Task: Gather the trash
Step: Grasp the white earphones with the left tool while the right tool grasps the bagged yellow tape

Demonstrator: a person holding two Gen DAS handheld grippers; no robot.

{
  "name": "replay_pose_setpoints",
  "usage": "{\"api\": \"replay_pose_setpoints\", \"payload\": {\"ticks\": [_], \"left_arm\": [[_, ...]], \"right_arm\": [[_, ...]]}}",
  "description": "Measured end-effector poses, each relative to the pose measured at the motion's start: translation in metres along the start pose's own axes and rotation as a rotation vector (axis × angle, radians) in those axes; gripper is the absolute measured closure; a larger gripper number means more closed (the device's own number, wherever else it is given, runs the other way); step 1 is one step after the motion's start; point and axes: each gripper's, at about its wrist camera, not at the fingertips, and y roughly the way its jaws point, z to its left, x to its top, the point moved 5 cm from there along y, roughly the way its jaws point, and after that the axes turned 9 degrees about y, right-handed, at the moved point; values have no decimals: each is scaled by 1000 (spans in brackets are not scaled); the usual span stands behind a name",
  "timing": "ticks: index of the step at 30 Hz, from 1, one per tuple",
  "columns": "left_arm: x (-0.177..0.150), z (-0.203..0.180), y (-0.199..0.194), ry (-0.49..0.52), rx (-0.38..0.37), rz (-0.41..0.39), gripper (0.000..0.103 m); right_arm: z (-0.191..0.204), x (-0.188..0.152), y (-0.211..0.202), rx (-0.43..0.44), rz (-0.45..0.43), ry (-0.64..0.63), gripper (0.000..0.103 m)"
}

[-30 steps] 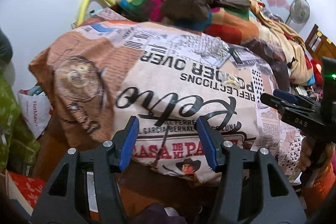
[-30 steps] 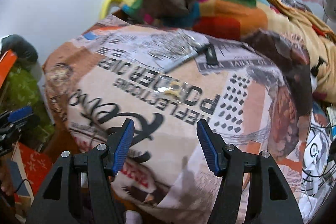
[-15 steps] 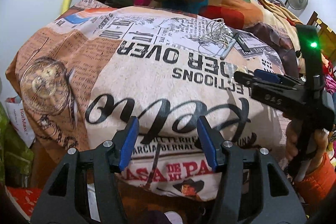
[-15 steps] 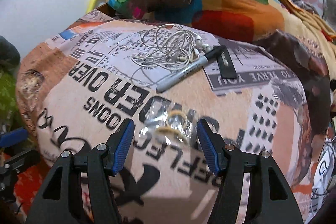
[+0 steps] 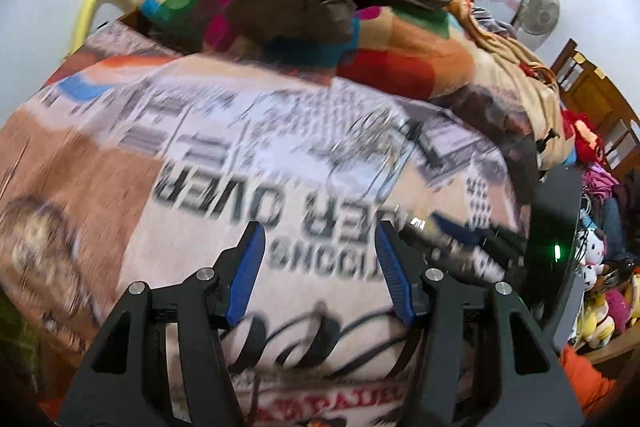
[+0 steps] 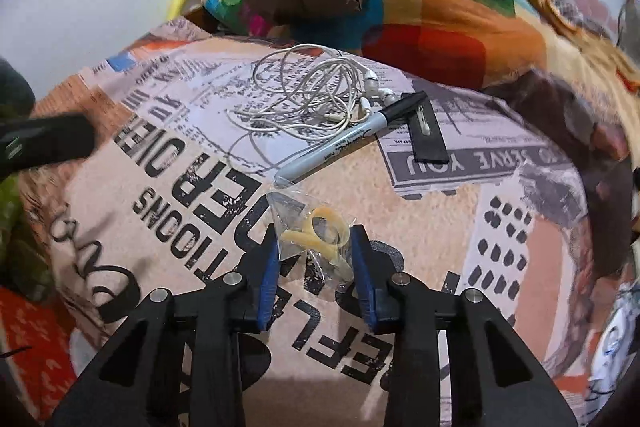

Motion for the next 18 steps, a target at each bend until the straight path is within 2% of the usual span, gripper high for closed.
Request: {"api": "replay_pose_setpoints", "payload": {"ticks": [5,14,16,18], "left_arm": [[34,-17,27,31,-51,-3,47],[68,-30,102,32,-72,38,47],[71,-34,120,37,-62,69,47],[73,-36,130,51,-18,76,47]], "right_arm": [[-25,5,-11,38,-12,80,72],[-59,11,-37,26,-81,118,72],[-64,11,-40,22,-93,116,72],[-65,11,-42,18,-99,111,72]]}}
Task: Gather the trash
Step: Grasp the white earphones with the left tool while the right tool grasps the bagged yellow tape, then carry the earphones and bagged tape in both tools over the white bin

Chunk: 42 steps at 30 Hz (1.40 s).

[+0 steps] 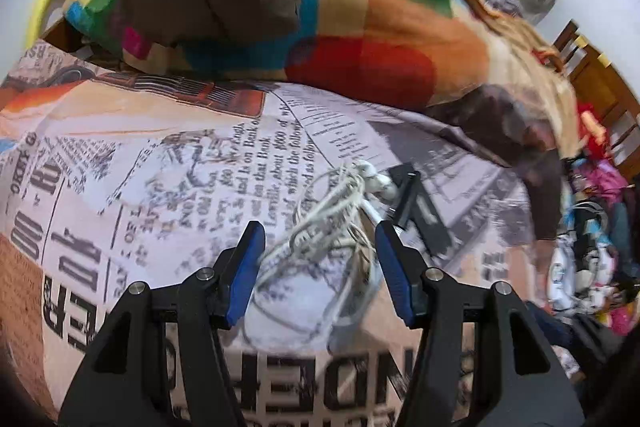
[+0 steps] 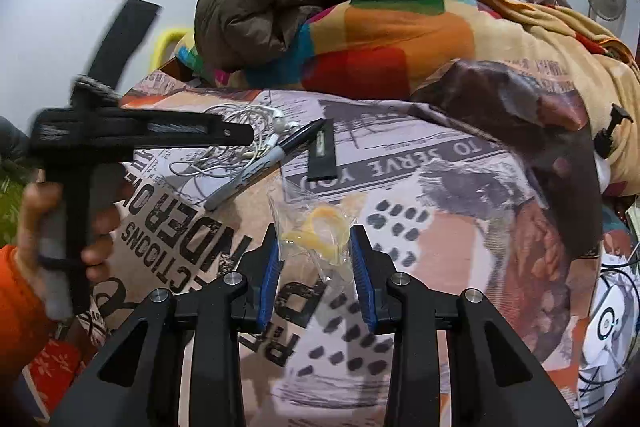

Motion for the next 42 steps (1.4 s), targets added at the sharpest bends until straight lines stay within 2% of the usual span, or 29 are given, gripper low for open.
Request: {"api": "replay_pose_setpoints", "payload": {"ticks": [2,3,5,8,10,13,27,35,42], "left_arm": [[3,-1,6,18,71,-17,47],[3,-2,8,25,76,-19,50],[3,-6,11,38,87,-20,84],[-1,-11,7,60,85,-24,94],[-4,-12,-1,69,106,-27,97],[-10,-8,-22,20,85,-56,97],[-34,10,-167,-17,119,-158,97],[-75,25,-260,-17,185,-198,97],[-122,51,-331,-74,241,-232,97]], "right_arm": [[-1,1,-1,0,-2,-4,72],[-1,1,-2,0,-2,-6,72],[-2,1,-5,-1,-5,-9,72],[-2,1,-11,-3,-11,-9,72],[-1,1,-15,3,-13,-6,72],[3,3,-23,15,-15,1,72],[48,17,-92,59,-101,-36,72],[90,17,-136,96,-155,-79,72],[133,9,-167,142,-181,-127,72]]}}
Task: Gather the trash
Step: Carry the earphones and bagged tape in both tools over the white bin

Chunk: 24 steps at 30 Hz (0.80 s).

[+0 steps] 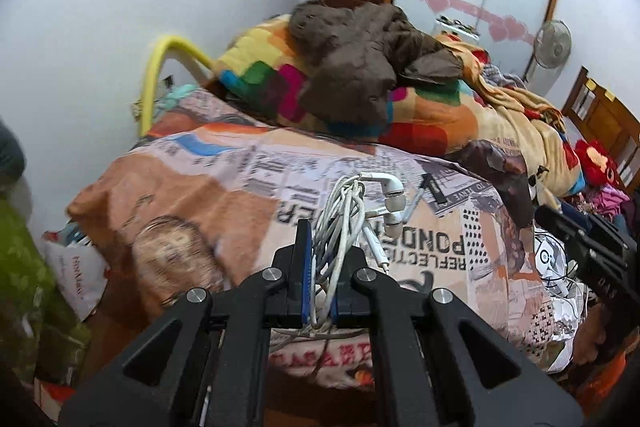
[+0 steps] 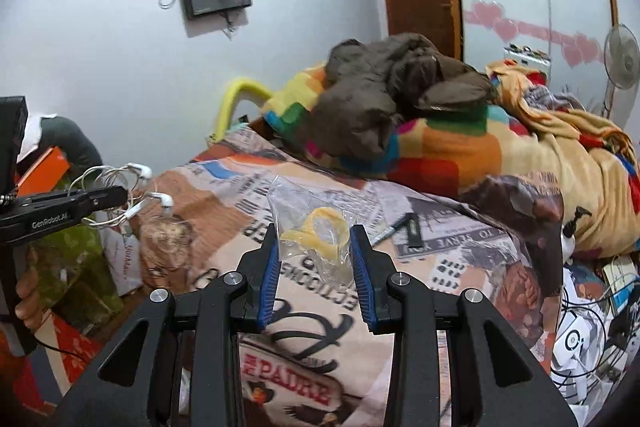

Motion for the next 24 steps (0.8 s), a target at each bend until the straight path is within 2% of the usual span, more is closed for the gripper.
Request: {"api": "replay_pose_setpoints", "payload": {"ticks": [7,16,24], "left_arm": [[-37,46,-61,-74,46,-37,97],[-106,105,-125,-159,174,-65,97],[-172,150,-148,-268,227,-34,97]], "right_arm": [[54,-12,-16,68,-4,-41,72],[130,-40,-20,175,35,-130,72],[196,-74,-15,262,99,-233,72]]}}
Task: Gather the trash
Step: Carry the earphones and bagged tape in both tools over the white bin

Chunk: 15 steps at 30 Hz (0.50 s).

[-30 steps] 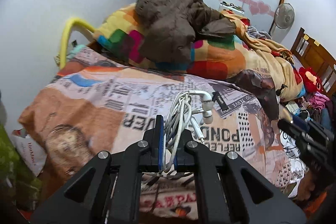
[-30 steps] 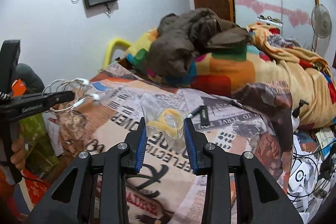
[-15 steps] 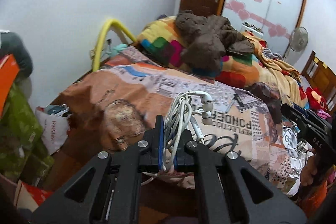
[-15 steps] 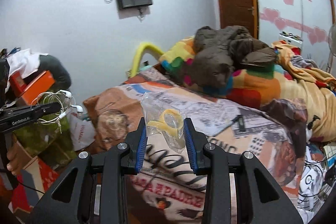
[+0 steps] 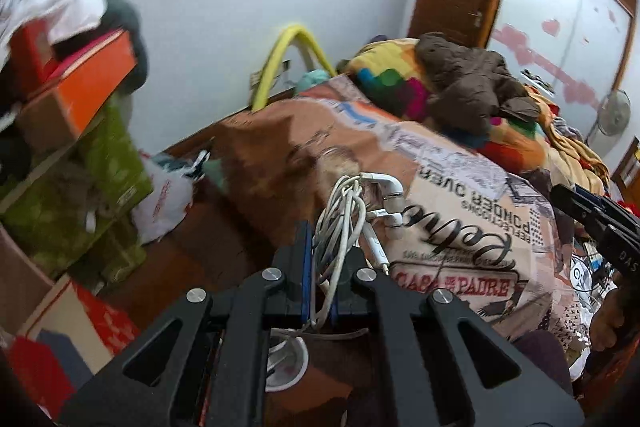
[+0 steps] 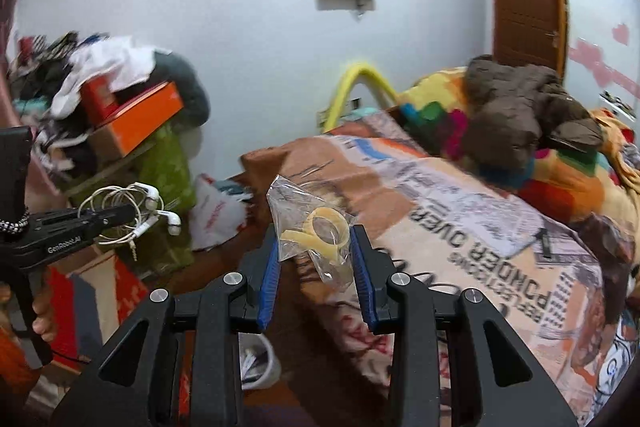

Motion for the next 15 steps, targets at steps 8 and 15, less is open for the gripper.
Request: {"api": "replay_pose_setpoints", "payload": {"ticks": [8,15], "left_arm": [[-61,59,2,-101,66,65,97],[-108,91,26,-172,93,150,97]], "right_arm": [[57,-26,38,72,99,-95,72],[94,-62,80,128,226,-125,72]]}}
